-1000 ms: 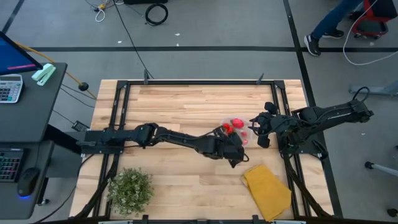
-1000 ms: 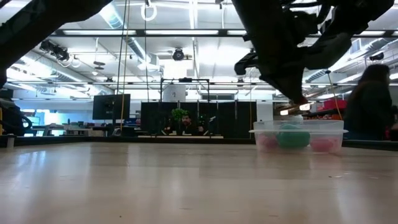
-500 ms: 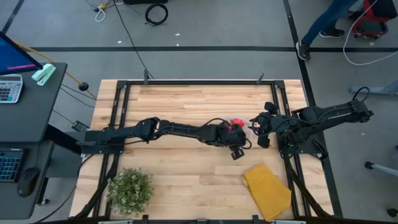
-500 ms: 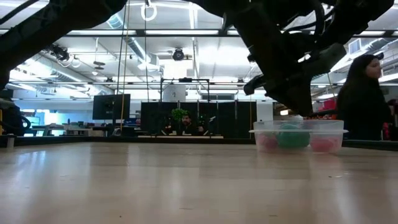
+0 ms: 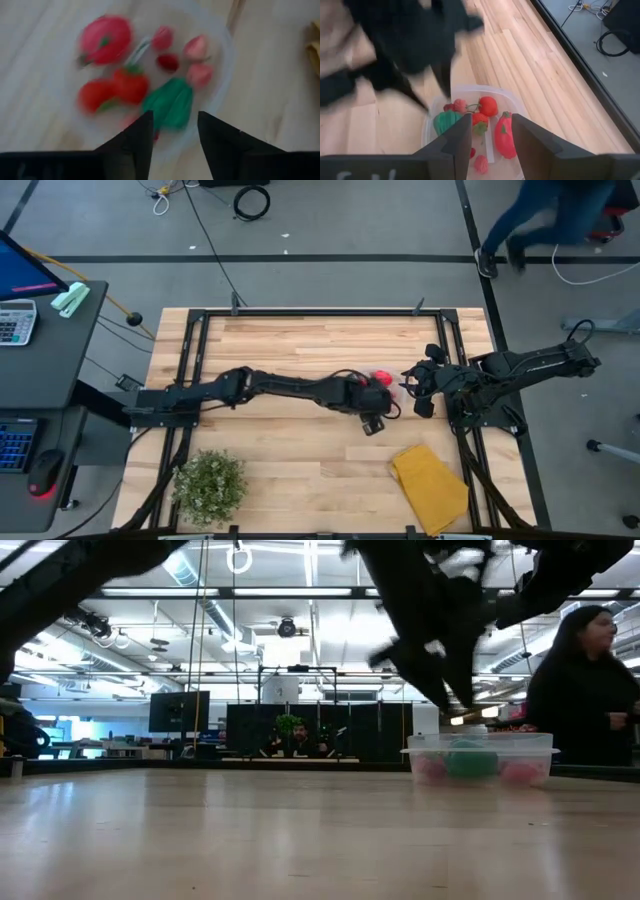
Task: Pick and placing Produce into tupperware
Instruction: Return to Home Position
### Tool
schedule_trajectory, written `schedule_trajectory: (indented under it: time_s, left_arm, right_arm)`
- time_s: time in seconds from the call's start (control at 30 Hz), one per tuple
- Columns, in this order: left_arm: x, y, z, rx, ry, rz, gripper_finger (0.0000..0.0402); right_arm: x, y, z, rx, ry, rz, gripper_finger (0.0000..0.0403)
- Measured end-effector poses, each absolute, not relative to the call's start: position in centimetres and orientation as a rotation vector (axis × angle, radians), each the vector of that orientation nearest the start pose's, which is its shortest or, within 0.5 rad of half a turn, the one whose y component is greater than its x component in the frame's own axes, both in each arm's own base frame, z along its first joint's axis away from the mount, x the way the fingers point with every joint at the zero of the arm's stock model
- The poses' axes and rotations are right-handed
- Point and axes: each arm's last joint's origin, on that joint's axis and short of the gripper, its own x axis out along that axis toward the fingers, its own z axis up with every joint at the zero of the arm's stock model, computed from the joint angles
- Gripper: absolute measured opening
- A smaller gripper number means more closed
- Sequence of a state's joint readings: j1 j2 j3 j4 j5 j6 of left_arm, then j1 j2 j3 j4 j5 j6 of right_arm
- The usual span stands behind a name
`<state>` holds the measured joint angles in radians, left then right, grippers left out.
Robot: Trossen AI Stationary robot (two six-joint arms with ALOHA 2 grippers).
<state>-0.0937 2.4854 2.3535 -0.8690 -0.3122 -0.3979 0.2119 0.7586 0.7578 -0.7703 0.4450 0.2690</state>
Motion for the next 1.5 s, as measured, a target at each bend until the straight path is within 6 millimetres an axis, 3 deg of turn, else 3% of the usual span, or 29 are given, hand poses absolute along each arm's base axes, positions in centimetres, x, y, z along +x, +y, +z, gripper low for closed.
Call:
schedule_trajectory:
  time_s: [0.17, 0.27, 0.43, 0.67, 0.93, 1.13, 1.27, 1.4, 1.5]
  left_arm:
    - [48.5, -3.9, 27.5, -0.190, 1.022, 0.465, 0.0139]
    - [45.7, -4.2, 31.0, -0.103, 1.018, 0.540, 0.0127]
    - [39.3, -4.3, 37.0, 0.007, 1.028, 0.708, 0.0112]
    - [31.6, -5.8, 44.3, -0.038, 0.836, 0.642, 0.0105]
    - [21.4, -5.8, 50.9, -0.156, 0.565, 0.571, 0.0097]
    - [14.3, -3.7, 53.9, -0.266, 0.398, 0.544, 0.0073]
    - [10.5, -2.0, 54.6, -0.305, 0.320, 0.557, 0.0054]
    - [8.5, -1.1, 53.1, -0.303, 0.311, 0.617, 0.0038]
    - [7.9, -0.8, 49.9, -0.363, 0.345, 0.679, 0.0028]
  right_arm:
    - [14.0, 1.7, 27.9, 0.005, 0.695, -0.317, 0.0146]
    - [14.0, 1.7, 28.0, 0.005, 0.695, -0.316, 0.0146]
    - [13.0, 1.5, 29.9, -0.013, 0.731, -0.311, 0.0146]
    - [9.8, 0.8, 32.6, 0.196, 0.768, -0.446, 0.0146]
    - [8.2, 0.3, 30.8, 0.205, 0.728, -0.512, 0.0146]
    - [7.6, 0.2, 27.9, 0.267, 0.764, -0.550, 0.0146]
    - [7.5, 0.3, 26.7, 0.355, 0.796, -0.536, 0.0146]
    - [7.6, 0.4, 26.6, 0.381, 0.798, -0.524, 0.0146]
    - [7.9, 0.6, 26.8, 0.372, 0.768, -0.490, 0.0146]
